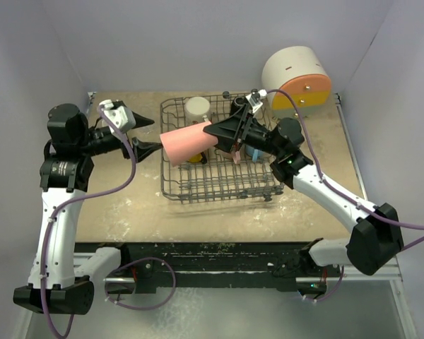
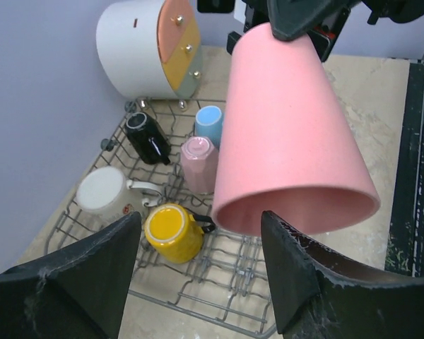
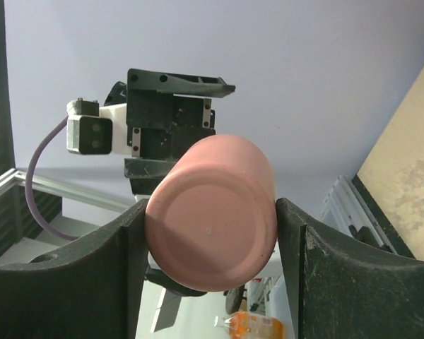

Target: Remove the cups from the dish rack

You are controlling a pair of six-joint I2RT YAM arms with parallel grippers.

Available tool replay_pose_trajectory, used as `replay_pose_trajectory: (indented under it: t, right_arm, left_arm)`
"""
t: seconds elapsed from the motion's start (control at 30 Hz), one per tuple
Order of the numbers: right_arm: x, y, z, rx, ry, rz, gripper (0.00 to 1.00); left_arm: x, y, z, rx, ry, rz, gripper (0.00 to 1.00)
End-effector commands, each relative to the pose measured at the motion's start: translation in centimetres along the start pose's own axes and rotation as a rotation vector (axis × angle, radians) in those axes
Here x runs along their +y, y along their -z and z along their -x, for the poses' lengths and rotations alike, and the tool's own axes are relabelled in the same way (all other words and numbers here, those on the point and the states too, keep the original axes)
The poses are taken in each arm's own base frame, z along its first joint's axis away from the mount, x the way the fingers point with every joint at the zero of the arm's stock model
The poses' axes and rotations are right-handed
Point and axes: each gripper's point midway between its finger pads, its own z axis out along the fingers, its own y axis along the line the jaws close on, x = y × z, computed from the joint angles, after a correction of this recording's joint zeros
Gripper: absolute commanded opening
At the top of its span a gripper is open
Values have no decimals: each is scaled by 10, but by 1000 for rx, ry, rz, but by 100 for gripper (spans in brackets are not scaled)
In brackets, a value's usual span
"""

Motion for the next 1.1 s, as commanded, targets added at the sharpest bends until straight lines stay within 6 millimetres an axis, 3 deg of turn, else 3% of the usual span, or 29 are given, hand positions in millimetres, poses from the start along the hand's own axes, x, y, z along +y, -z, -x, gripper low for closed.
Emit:
replay_pose_trajectory:
  t: [0.0,0.17,0.27,0.4,0.53,0.6,0.73,0.8,0.87,1.0,1.07]
  right_arm:
    - [54,6,-1,-21,55,141,26]
    - [59,-4,-9,-10,20,172,26]
    - [63,-13,-13,-10,-23,210,26]
    - [70,-20,-15,-6,-42,241,29]
    - [61,-19,-16,-10,-27,187,43]
    - [54,-15,-20,-7,-23,154,56]
    - [24,-2,0,-69,46,1,81]
    - [1,9,12,-100,82,-120,90]
    - [-12,22,27,-123,160,-217,92]
    - [-31,56,64,-183,361,-501,100]
    - [-34,70,76,-205,433,-603,100]
  left_arm:
    - [6,0,36,-78,-22,5,70]
    - [-4,-3,36,-93,37,-67,59]
    - [-8,-6,26,-65,85,-119,52]
    - [-6,-6,19,-36,100,-117,30]
    - [-6,-2,21,-31,56,-77,0]
    - [-4,-1,17,-15,42,-55,0]
    - [14,1,-3,71,31,36,0]
    - [27,4,-18,151,31,94,0]
    - [43,11,-42,266,33,164,0]
    - [92,44,-121,637,12,367,0]
    - [102,63,-159,825,36,396,0]
